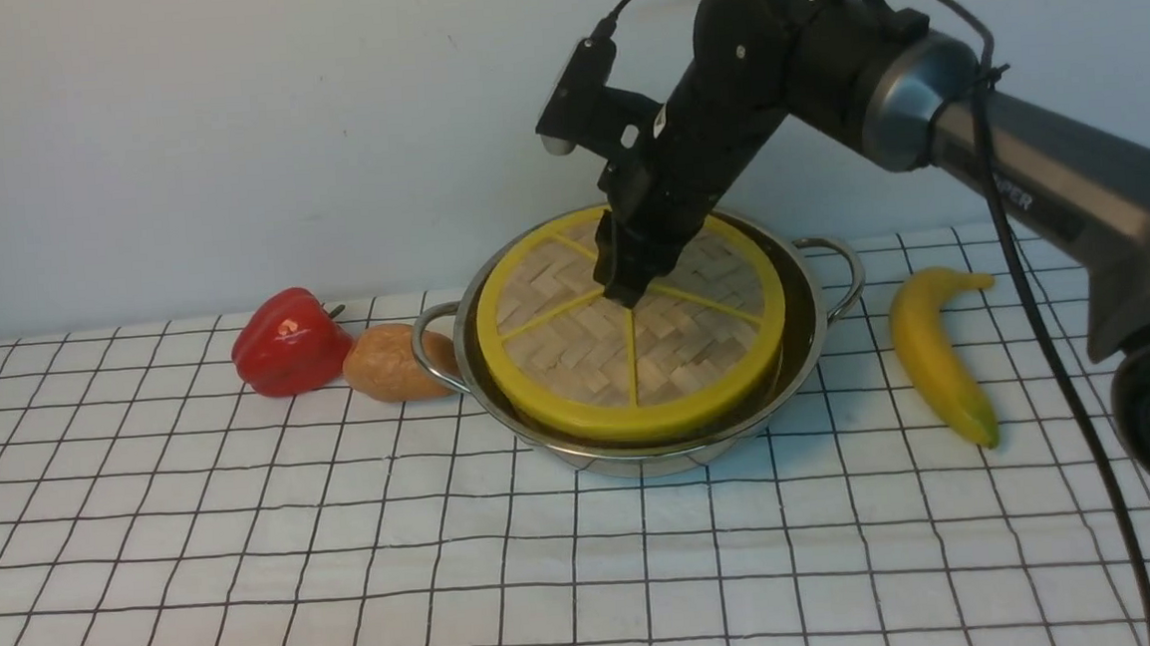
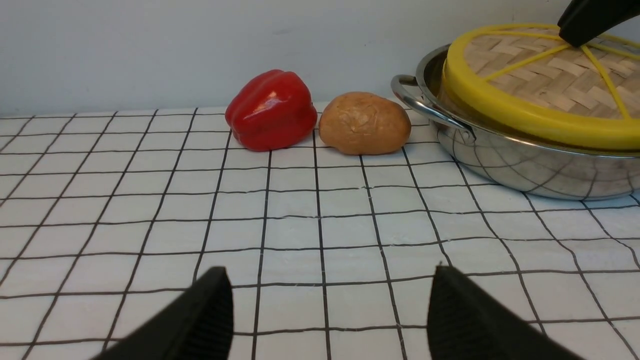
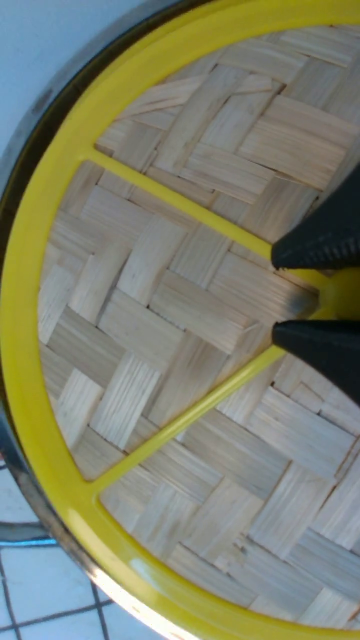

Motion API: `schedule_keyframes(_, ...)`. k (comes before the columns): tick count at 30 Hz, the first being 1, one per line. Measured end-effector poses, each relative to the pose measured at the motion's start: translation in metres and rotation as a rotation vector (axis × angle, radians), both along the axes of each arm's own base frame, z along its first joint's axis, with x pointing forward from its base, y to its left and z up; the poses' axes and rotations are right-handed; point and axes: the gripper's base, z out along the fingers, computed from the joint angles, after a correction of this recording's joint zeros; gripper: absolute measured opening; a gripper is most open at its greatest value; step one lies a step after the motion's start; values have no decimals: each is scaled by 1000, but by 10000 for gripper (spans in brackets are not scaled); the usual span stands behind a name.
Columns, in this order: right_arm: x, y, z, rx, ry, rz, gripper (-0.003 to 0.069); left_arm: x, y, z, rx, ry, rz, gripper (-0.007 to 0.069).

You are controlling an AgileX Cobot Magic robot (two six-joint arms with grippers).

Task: Place the steamer in the pot on the white tablecloth, and put the lid on the steamer.
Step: 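Place the bamboo steamer lid onto the steamer basket in the pot with the right gripper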

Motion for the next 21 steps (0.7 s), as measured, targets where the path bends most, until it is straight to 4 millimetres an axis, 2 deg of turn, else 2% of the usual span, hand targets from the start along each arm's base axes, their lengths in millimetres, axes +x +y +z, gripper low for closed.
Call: schedule_keyframes(21, 6, 0, 3, 2, -76, 3, 148, 0, 0, 0, 0, 0, 0, 482)
